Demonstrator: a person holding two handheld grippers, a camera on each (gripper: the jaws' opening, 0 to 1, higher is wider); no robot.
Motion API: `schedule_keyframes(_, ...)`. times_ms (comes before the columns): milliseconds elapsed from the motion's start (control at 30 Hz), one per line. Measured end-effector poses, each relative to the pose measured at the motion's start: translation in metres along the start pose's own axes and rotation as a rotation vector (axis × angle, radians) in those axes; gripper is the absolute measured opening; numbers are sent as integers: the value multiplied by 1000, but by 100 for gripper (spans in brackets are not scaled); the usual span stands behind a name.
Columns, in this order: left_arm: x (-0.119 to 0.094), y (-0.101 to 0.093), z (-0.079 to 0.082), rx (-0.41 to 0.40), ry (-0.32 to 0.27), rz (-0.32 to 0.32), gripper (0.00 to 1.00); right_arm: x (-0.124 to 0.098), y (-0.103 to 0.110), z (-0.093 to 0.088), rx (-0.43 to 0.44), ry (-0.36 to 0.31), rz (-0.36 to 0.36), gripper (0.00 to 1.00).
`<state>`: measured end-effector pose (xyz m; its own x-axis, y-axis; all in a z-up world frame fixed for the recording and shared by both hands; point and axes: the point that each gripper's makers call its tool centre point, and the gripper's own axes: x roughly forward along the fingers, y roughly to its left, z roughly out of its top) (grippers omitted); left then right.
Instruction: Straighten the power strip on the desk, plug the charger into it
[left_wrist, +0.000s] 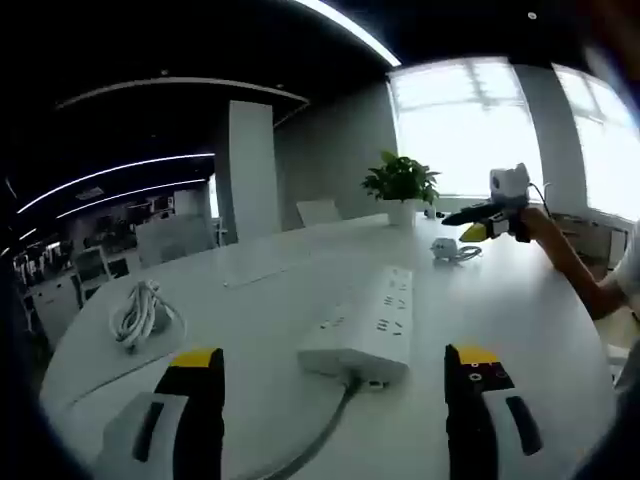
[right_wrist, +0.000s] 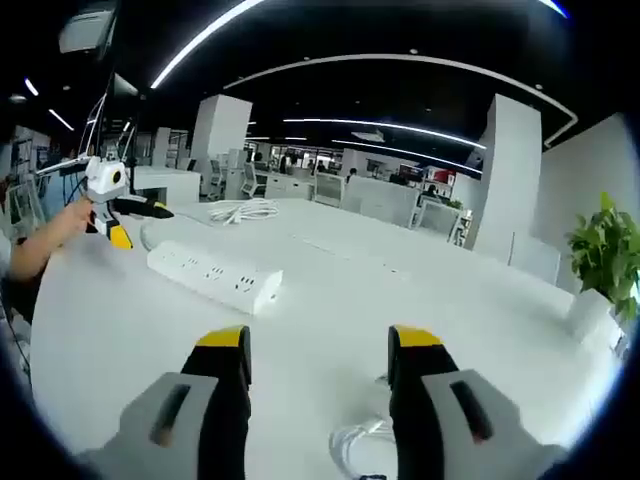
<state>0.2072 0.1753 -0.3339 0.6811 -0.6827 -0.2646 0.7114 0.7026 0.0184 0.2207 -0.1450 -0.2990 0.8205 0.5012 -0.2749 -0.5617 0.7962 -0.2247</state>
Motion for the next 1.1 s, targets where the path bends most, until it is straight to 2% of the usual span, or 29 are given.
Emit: schedule_keyframes(1100,2,1,-2,0,8,1,92,0,1,0,-9,6,4,55)
